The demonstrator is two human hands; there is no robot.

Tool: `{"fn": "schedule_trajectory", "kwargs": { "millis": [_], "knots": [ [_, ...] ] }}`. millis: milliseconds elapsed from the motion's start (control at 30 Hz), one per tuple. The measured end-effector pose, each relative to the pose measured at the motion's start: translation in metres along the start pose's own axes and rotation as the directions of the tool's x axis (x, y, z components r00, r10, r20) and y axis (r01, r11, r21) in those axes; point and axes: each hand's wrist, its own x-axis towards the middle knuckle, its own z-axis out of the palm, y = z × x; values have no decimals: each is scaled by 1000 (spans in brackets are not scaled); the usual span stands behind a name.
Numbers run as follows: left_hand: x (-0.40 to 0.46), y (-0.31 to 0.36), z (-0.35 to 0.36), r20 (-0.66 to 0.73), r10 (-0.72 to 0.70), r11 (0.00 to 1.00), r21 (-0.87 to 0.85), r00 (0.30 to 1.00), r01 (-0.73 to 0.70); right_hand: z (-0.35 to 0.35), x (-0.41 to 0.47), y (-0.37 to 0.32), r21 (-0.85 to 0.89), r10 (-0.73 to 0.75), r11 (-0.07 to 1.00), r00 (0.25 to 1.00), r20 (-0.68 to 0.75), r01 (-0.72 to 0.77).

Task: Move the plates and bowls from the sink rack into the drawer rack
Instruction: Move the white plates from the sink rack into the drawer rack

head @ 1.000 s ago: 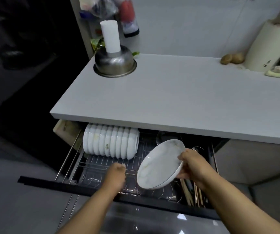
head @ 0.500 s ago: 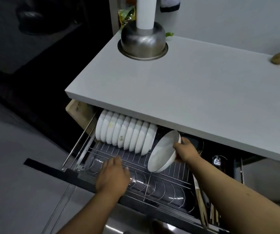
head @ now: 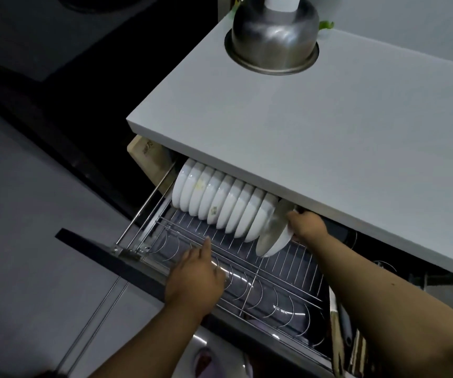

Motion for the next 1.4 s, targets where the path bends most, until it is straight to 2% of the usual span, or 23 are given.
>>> {"fn": "schedule_trajectory", "kwargs": {
  "millis": [133, 267, 433, 567, 700, 767, 867, 967, 1100, 1233, 1400],
  "knots": [
    [0, 0, 0, -15, 5, 1000, 6, 1000, -5, 9, 9, -7, -16, -48, 999, 999, 22, 48],
    [0, 1, -1, -29, 11, 1000, 4, 1000, -11, 16, 22, -8, -133, -82, 987, 995, 60, 89],
    [0, 0, 0, -20, -3, 1000, -30, 1000, 2, 25, 35, -12, -136, -124, 981, 988, 97, 137],
    [-1, 1, -1, -15, -17, 999, -43, 1000, 16, 29, 40, -16, -285, -99, 948, 984, 151, 139],
    [-1, 1, 0, -21, -22, 999, -41, 1000, 21, 34, 40, -23, -169, -157, 970, 982, 101, 173],
    [0, 0, 0, -19, -25, 999, -35, 999, 25, 34, 40, -23, -182, -170, 966, 982, 83, 183],
    [-1, 1, 0, -9, -35, 999, -37, 999, 34, 31, 37, -19, -283, -60, 955, 993, 102, 86],
    [-2, 2, 0, -43, -24, 999, -39, 999, 22, 29, 22, -18, -303, -49, 951, 998, 31, 56],
    [-2, 1, 0, -61, -20, 999, -50, 998, 17, 34, -8, -1, -182, -113, 978, 993, -26, 107],
    [-4, 2, -1, -42, -28, 998, -57, 999, 26, 26, -54, 23, -162, -201, 968, 979, -33, 193],
    [-13, 6, -5, -62, 70, 994, -77, 996, -75, -10, -124, 58, -73, -250, 967, 962, -112, 243]
  ]
}}
